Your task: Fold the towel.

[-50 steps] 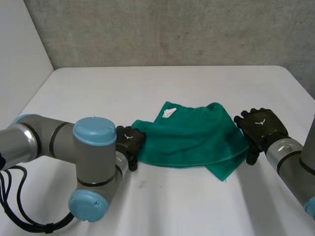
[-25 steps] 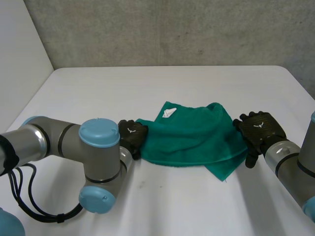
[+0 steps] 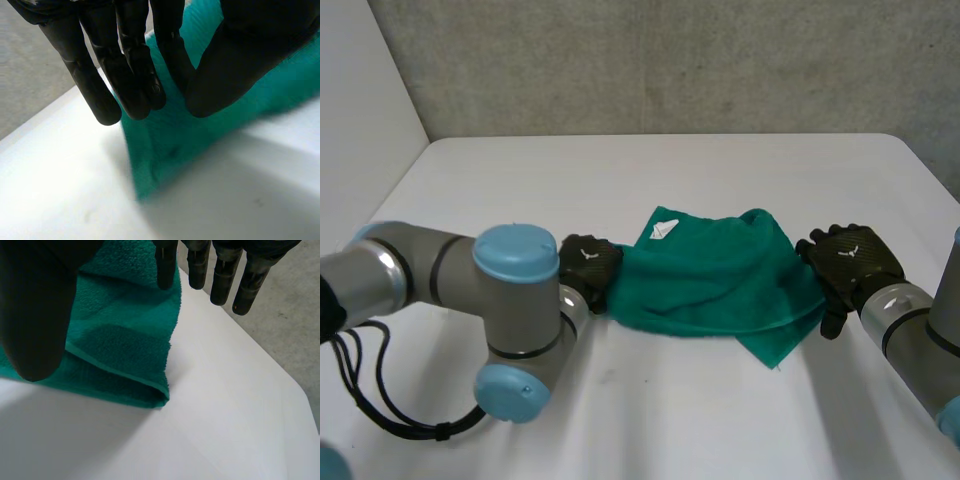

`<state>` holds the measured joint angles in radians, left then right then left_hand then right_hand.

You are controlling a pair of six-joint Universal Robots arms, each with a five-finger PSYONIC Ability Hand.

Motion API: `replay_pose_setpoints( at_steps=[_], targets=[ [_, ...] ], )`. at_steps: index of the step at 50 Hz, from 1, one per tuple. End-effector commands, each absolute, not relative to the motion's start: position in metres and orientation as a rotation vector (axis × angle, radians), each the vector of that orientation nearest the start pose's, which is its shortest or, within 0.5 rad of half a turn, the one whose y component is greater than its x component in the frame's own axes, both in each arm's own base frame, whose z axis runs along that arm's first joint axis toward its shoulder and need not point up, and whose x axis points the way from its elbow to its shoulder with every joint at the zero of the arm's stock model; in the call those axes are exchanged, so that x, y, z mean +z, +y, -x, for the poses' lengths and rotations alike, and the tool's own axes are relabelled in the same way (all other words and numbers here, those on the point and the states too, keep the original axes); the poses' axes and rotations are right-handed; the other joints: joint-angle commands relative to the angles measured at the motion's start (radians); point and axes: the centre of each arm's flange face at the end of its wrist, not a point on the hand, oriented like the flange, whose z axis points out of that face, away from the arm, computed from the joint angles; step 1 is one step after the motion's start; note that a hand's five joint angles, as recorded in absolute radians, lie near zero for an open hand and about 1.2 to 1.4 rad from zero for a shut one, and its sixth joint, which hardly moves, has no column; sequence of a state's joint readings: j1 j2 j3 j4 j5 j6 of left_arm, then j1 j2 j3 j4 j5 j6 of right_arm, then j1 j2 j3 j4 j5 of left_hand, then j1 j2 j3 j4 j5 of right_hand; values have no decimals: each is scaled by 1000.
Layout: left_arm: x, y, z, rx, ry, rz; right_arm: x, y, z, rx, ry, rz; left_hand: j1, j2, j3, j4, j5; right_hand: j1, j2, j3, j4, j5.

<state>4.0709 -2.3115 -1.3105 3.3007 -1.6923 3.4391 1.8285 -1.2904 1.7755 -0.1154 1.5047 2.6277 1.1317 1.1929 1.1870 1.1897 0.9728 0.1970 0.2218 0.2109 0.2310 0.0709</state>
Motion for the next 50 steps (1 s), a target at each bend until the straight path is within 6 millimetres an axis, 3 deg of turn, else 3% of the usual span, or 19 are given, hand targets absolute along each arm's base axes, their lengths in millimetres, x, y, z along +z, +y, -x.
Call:
replay_pose_setpoints(
  at_steps=[1,8,13,16,20,23,25,26,27,29,32,34,38,46,50],
  targets=[
    [161,-242,325,-1884,2403,-1049,183,-274,-211,-1849,2441,986,265,203,209,207,249,-22,-47,-36,-56,-71],
    [188,-230,316,-1954,2372,-1030,175,-290,-205,-1734,2478,856,265,203,209,207,249,-22,-47,-36,-56,-71],
    [187,-229,316,-1960,2368,-1028,162,-295,-211,-1584,2455,872,265,203,209,207,249,-22,-47,-36,-56,-71],
    [179,-226,313,-1921,2388,-1035,147,-301,-214,-1531,2460,880,-174,-235,-229,-232,-189,61,36,47,27,13],
    [169,-220,309,-1868,2415,-1050,131,-310,-216,-1502,2480,881,-518,-580,-574,-576,-534,187,162,173,153,139],
    [163,-215,306,-1837,2430,-1064,121,-319,-216,-1502,2486,888,-755,-817,-811,-813,-771,381,356,367,347,332],
    [161,-212,305,-1821,2439,-1070,119,-323,-216,-1514,2481,884,-798,-859,-853,-856,-813,588,564,574,554,540],
    [160,-211,304,-1814,2442,-1072,118,-328,-215,-1531,2477,874,-801,-862,-856,-859,-816,979,954,965,945,931],
    [158,-208,303,-1804,2453,-1074,119,-330,-215,-1544,2472,869,-818,-879,-873,-876,-834,1197,1172,1183,1163,1149],
    [155,-205,303,-1794,2473,-1073,120,-332,-214,-1569,2462,861,-833,-894,-888,-891,-849,1199,1174,1185,1165,1151],
    [150,-201,303,-1786,2533,-1038,127,-333,-214,-1618,2435,850,-821,-883,-877,-879,-837,1199,1174,1185,1165,1151],
    [149,-199,304,-1793,2570,-1013,169,-326,-216,-1755,2330,817,-813,-874,-868,-871,-828,1199,1174,1185,1165,1151],
    [149,-196,309,-1837,2669,-965,211,-314,-215,-1863,2236,743,-757,-818,-812,-815,-773,1199,1174,1185,1165,1151],
    [143,-195,322,-1884,2774,-901,258,-279,-235,-1931,2090,763,-707,-768,-762,-765,-722,1199,1174,1185,1165,1151],
    [136,-200,328,-1892,2778,-882,262,-267,-243,-1890,2090,788,-704,-765,-759,-762,-720,1199,1174,1185,1165,1151]
  ],
)
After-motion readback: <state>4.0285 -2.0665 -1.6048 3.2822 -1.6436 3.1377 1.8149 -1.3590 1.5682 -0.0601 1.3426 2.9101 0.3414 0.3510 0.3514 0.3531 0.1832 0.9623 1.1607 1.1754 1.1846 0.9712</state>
